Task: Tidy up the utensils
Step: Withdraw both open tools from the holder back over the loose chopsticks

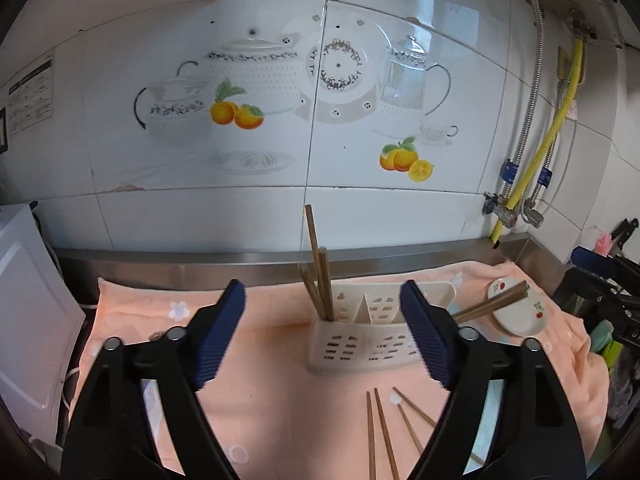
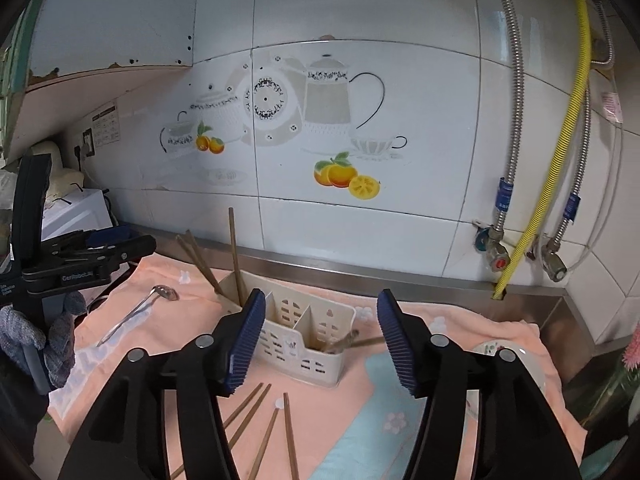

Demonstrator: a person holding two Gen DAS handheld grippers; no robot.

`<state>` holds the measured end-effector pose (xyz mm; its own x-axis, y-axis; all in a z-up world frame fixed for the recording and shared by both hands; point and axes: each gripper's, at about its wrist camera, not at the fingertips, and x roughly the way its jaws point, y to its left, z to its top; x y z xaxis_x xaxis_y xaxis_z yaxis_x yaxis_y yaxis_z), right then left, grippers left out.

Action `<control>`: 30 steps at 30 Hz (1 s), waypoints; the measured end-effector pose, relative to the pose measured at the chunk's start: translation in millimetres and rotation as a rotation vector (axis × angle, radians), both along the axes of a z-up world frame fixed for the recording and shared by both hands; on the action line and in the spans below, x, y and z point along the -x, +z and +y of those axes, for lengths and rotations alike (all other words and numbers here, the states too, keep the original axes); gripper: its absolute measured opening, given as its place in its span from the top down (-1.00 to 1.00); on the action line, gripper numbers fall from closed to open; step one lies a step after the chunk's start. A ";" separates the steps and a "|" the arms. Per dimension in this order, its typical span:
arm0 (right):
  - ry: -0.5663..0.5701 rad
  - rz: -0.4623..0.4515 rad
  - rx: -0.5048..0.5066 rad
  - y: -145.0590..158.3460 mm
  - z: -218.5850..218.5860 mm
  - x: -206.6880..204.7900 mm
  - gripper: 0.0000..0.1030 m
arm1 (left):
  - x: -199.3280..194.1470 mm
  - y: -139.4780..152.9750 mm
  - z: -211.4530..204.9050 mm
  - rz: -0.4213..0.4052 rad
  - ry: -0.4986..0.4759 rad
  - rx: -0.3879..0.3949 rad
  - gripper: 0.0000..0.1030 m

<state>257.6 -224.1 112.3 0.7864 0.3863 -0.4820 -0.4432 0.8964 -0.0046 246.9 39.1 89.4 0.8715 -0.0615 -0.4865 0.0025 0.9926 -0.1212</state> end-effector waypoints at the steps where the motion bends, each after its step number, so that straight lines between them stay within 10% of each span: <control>1: -0.001 -0.001 -0.001 -0.8 -1.6 4.2 -0.19 | 4.6 -1.1 1.4 -0.003 0.003 0.002 -0.64; 30: 0.050 0.032 0.067 -89.8 -9.9 94.7 -0.75 | 97.3 -80.8 14.6 0.073 0.010 0.042 -0.90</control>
